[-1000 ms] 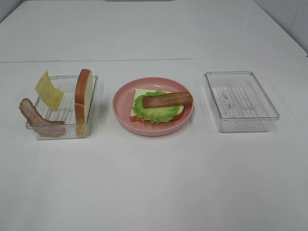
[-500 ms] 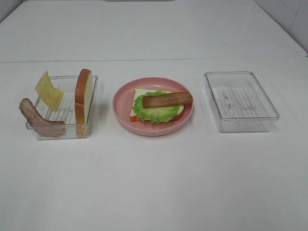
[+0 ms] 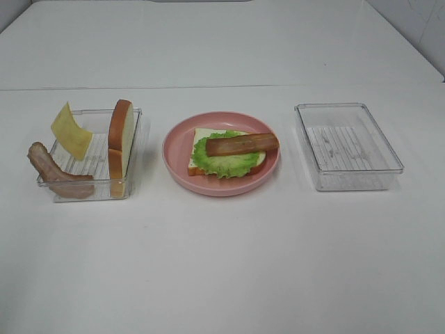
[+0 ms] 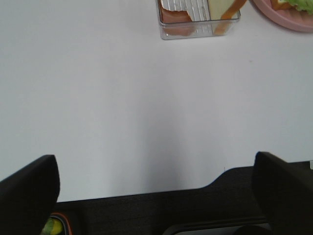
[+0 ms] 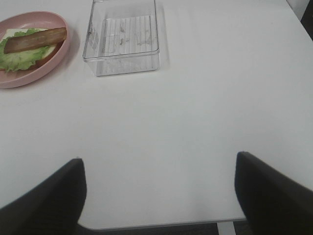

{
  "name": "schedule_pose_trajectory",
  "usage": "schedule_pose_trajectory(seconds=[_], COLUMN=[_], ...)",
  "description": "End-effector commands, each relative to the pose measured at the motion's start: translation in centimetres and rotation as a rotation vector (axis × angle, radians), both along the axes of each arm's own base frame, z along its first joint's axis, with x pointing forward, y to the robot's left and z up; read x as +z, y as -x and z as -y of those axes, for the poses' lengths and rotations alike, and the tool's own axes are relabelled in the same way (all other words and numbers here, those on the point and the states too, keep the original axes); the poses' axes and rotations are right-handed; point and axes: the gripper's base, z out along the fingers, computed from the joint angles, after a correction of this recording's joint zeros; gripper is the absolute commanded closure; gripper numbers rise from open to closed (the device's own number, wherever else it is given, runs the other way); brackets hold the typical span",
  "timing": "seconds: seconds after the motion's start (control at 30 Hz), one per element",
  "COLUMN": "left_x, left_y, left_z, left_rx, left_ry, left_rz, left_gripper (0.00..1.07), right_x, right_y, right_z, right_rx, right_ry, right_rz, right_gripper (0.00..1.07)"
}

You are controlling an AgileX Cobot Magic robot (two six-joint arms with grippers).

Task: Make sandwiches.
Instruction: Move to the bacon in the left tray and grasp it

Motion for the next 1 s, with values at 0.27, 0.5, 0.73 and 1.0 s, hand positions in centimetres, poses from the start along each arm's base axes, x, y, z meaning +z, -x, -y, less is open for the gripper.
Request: schedule_pose_trajectory(seconds=[0.27, 0.5, 0.73, 1.0], left_x=[4.5, 4.0, 0.9, -4.1], left_y=[-8.9, -15.7, -22.4, -26.0], left_z=[-0.4, -0.7, -0.9, 1.1], left_rx=[0.007, 0.006, -0.021, -0.014], left_ry=[0.009, 0.015, 0.027, 0.004], left_rz=[-0.204, -0.309, -0.439, -0.599], left_gripper=[0.07, 0.07, 0.07, 0.07], right_x=[0.0, 0.0, 0.0, 0.0], right_y=[0.4, 0.4, 0.4, 0.4], right_z=[0.0, 0.0, 0.0, 0.0], right_rx=[0.005, 0.005, 0.005, 0.005], right_ry=[-0.005, -0.005, -0.005, -0.005], right_rz=[0.037, 0.037, 0.037, 0.037], right_gripper=[0.27, 0.27, 0.27, 0.27])
